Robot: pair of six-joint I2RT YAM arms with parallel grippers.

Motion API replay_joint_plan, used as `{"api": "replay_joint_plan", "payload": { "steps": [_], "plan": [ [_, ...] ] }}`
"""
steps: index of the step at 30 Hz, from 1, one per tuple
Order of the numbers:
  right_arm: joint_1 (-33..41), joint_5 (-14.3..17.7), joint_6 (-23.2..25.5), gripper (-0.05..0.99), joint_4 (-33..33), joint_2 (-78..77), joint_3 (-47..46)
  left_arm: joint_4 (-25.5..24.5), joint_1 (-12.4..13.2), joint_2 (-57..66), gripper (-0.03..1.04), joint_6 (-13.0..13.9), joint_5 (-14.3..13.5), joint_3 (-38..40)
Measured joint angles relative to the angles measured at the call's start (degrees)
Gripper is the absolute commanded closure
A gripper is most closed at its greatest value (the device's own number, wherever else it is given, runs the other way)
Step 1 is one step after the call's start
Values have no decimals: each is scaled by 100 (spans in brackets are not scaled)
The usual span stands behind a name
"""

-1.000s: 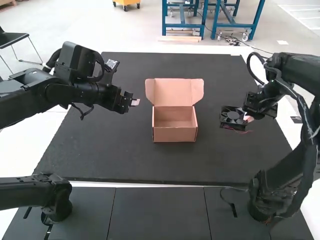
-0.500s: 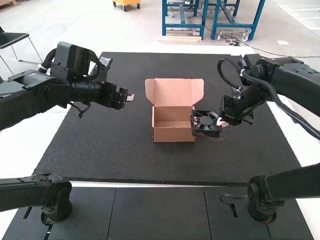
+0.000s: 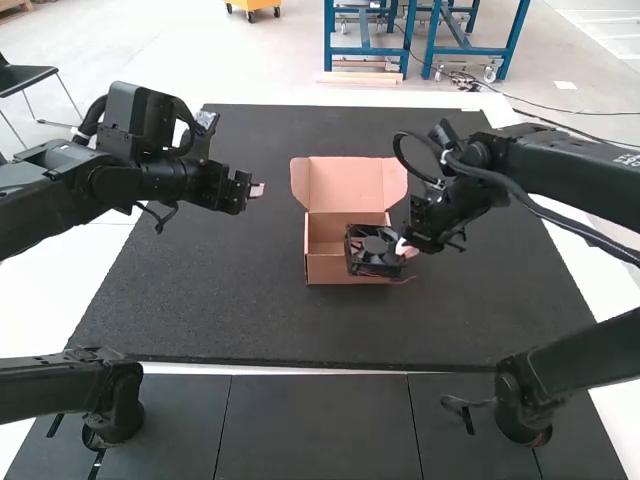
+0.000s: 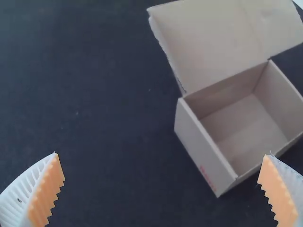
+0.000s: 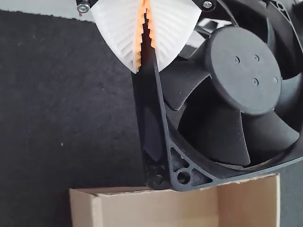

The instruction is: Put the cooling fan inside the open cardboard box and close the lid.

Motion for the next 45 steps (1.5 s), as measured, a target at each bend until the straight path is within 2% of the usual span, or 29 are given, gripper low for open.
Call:
{"api": "replay_joint_plan", "payload": {
  "steps": [10, 18, 25, 34, 45],
  "plan": [
    [664, -48, 149, 96, 269, 817, 564, 111, 0, 0, 4, -52, 0, 0],
    [739, 2, 225, 96, 485, 1482, 970, 136, 0, -37, 4, -221, 0, 0],
    [632, 249, 299, 96, 820, 1788, 1154, 170, 2, -289, 4, -289, 0, -81],
    [507, 721, 289, 96, 1086, 1954, 1196, 175, 2, -297, 4, -310, 0, -101],
    [507, 1032, 144, 96, 1377, 2267, 1196, 149, 2, -297, 4, -398, 0, -101]
  ]
}}
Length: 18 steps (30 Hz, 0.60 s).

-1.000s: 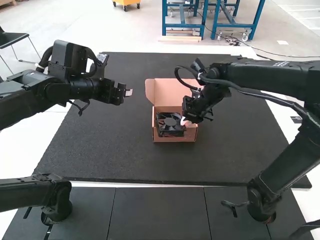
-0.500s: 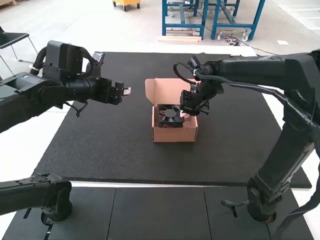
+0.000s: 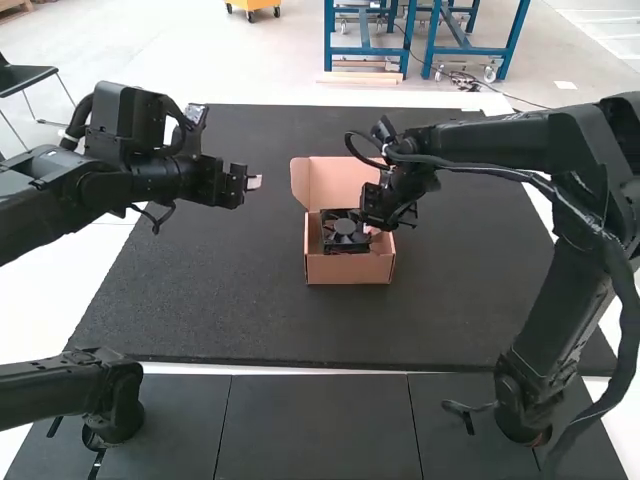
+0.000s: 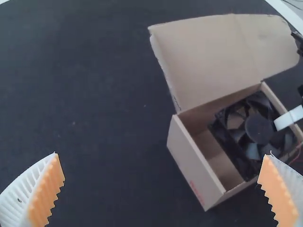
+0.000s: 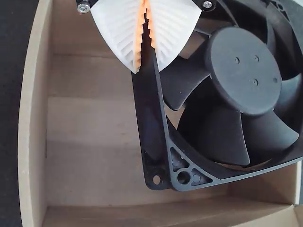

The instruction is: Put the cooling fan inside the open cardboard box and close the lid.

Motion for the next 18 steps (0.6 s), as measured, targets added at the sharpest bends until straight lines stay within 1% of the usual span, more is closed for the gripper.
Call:
{"api": "replay_joint_plan", "payload": {
  "steps": [6, 11, 18],
  "plan": [
    [0, 94, -70, 96, 66, 203, 103, -251, -2, 0, 4, -2, 2, 0],
    [0, 160, -98, 96, 116, 267, 170, -481, 0, 0, 4, 0, 57, 0],
    [0, 249, -153, 96, 153, 378, 186, -575, 0, -7, 4, 0, 155, 0]
  ]
}}
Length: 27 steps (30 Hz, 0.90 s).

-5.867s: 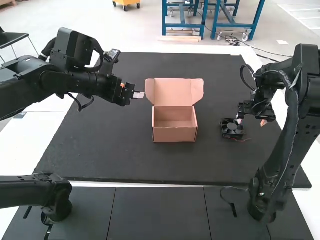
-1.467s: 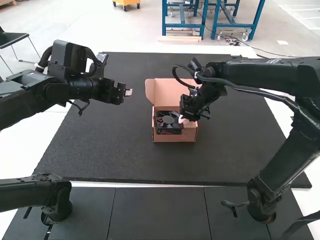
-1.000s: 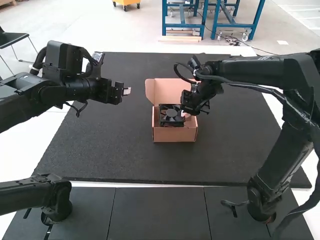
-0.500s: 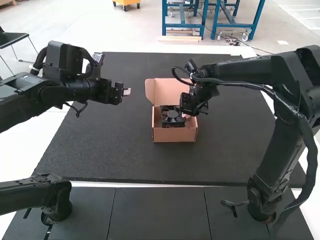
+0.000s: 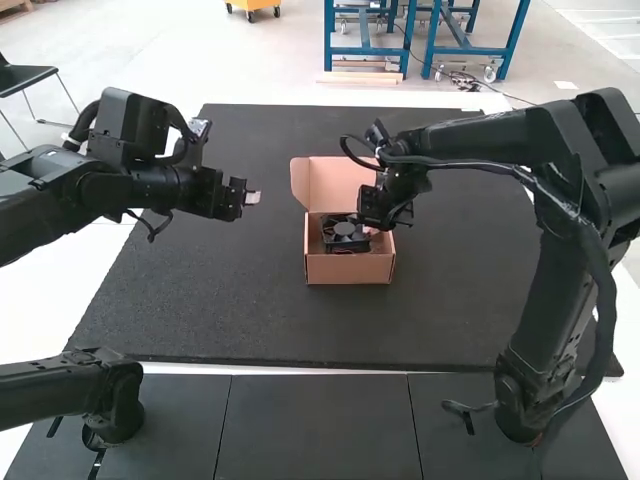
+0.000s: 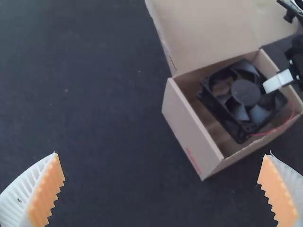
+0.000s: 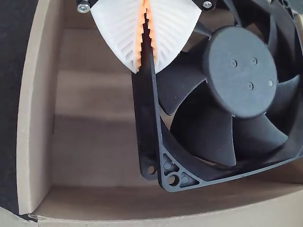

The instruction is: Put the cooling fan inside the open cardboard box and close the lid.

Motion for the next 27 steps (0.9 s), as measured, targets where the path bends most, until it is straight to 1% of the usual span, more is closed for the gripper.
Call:
{"api": "replay_joint_plan", "payload": {
  "steps": [12, 21, 22, 24, 27],
  "plan": [
    [0, 190, -94, 96, 190, 203, 2, -105, -2, -184, 4, -2, 7, 0],
    [0, 197, -133, 95, 269, 551, 0, -146, 0, -280, 4, -4, 20, 0],
    [-2, 203, -133, 94, 291, 551, 0, -151, -2, -293, 4, -7, 20, 0],
    [0, 203, -131, 79, 334, 551, 4, -146, -2, -297, 4, -15, 20, 0],
    [0, 188, -136, 61, 308, 551, 52, -109, 0, -297, 4, -17, 20, 0]
  ]
}}
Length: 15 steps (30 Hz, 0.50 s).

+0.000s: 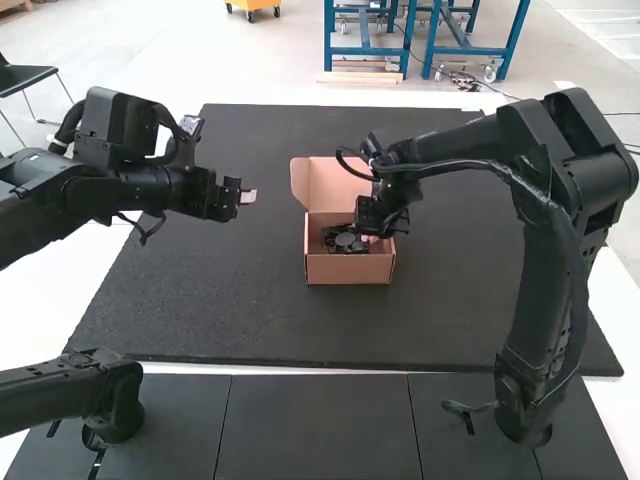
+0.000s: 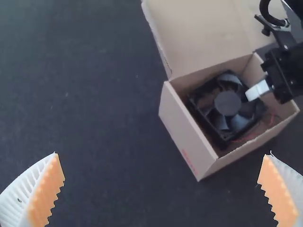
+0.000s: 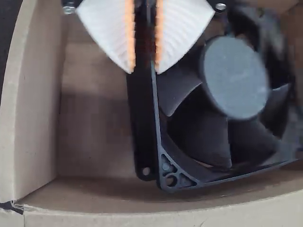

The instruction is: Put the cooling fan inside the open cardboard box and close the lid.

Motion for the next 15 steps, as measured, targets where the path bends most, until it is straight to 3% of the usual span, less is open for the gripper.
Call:
{"api": "replay_joint_plan", "payload": {
  "steps": [4, 15],
  "plan": [
    [0, -33, -76, 27, -129, 0, 282, 85, -2, 2, 4, 0, 0, 0],
    [-4, -348, -343, 24, -638, -144, 1147, 179, 0, 691, 4, -2, 0, 162]
  ]
}}
